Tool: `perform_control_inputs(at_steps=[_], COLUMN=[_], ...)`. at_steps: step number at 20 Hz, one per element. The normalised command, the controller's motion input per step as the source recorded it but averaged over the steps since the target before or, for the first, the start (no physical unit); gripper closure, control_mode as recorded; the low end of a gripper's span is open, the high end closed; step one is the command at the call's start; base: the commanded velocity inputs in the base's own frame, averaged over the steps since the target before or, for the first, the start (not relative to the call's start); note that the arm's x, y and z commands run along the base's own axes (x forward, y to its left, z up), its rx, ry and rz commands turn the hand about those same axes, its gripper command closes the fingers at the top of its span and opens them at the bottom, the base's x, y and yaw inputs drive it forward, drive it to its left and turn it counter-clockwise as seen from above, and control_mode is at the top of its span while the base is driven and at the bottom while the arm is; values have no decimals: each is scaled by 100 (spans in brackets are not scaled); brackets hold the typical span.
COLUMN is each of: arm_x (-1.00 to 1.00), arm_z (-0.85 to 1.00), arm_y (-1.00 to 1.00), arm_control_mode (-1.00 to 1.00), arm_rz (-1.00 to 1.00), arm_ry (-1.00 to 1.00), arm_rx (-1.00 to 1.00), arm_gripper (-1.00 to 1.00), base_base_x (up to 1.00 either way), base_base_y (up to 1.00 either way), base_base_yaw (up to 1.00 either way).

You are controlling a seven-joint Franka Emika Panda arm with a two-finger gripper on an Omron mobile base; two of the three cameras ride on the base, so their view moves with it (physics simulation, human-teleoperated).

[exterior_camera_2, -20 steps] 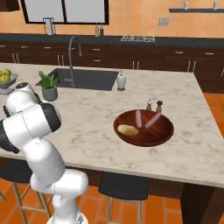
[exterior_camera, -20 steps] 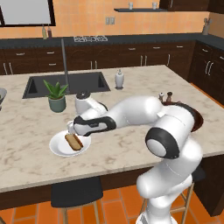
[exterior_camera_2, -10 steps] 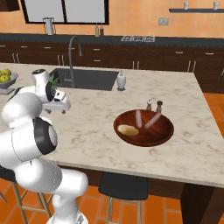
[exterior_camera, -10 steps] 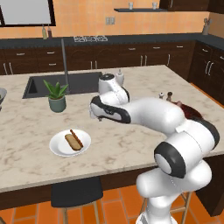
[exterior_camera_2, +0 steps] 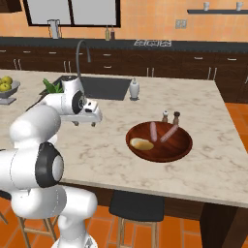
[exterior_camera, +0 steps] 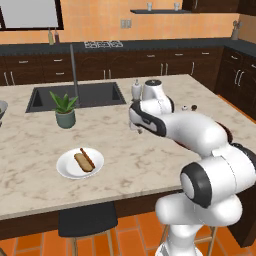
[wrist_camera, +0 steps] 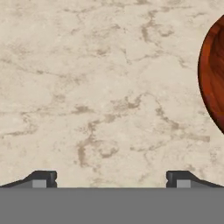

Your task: Place one bun and one sausage from the bowl on each plate.

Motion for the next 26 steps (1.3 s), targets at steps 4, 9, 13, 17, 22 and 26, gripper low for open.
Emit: perform_control_inputs(at_steps=[4,9,13,17,22,26], arm_x=[19,18,25,14,16,31], arm_z=[0,0,0,-1,0,-8], arm_y=[-91,-90,-85,-93,-79,-51], arm_control_mode=[-100,-100,-100,-100,-100,-100], arm_rz=[1,-1,-8,0,6,1], arm_ry=[0,0,0,-1,-6,-5], arm_rx=[0,0,0,4,5,2], arm_gripper=[-100,-100,-100,-100,-100,-100], base_base_x=[0,0,0,0,0,0], base_base_y=[0,0,0,0,0,0], base_base_yaw=[0,0,0,0,0,0])
